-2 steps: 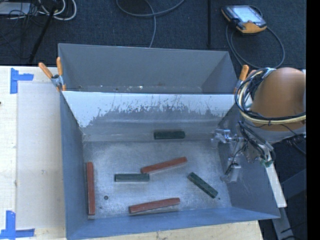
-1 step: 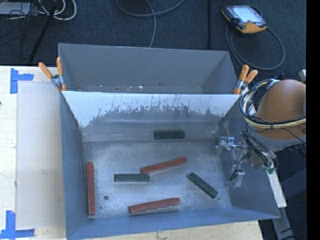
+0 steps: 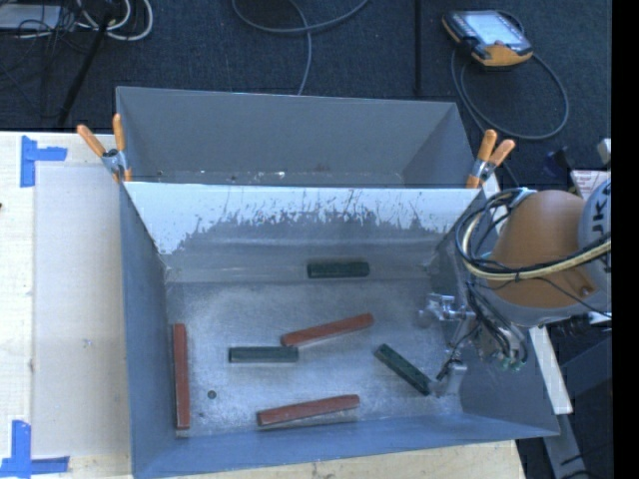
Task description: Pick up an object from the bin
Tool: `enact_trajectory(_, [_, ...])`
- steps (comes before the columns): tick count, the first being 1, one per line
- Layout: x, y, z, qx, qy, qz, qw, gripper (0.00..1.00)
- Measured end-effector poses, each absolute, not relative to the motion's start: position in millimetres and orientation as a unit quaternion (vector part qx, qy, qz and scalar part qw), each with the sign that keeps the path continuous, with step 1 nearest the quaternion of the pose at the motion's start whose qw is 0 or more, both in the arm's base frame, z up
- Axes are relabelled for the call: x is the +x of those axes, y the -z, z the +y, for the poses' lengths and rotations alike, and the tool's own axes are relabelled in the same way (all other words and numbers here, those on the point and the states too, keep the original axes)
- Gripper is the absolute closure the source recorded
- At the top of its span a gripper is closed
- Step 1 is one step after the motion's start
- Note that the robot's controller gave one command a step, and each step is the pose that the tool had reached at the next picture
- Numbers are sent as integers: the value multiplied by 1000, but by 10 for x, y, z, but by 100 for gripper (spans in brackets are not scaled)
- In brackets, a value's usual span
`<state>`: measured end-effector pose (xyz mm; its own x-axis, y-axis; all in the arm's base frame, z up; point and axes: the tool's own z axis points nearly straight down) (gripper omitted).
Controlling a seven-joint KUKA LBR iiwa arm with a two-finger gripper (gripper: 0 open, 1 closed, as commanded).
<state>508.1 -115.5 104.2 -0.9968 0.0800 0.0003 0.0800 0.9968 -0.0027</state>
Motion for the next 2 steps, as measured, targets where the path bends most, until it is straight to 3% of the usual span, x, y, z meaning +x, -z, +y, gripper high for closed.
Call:
enact_trajectory(1, [5411,-692,-1437,-5,0,-1000,0,100])
enact_trajectory(2, [5413,-692,-1432,-4,0,-1000,0,0])
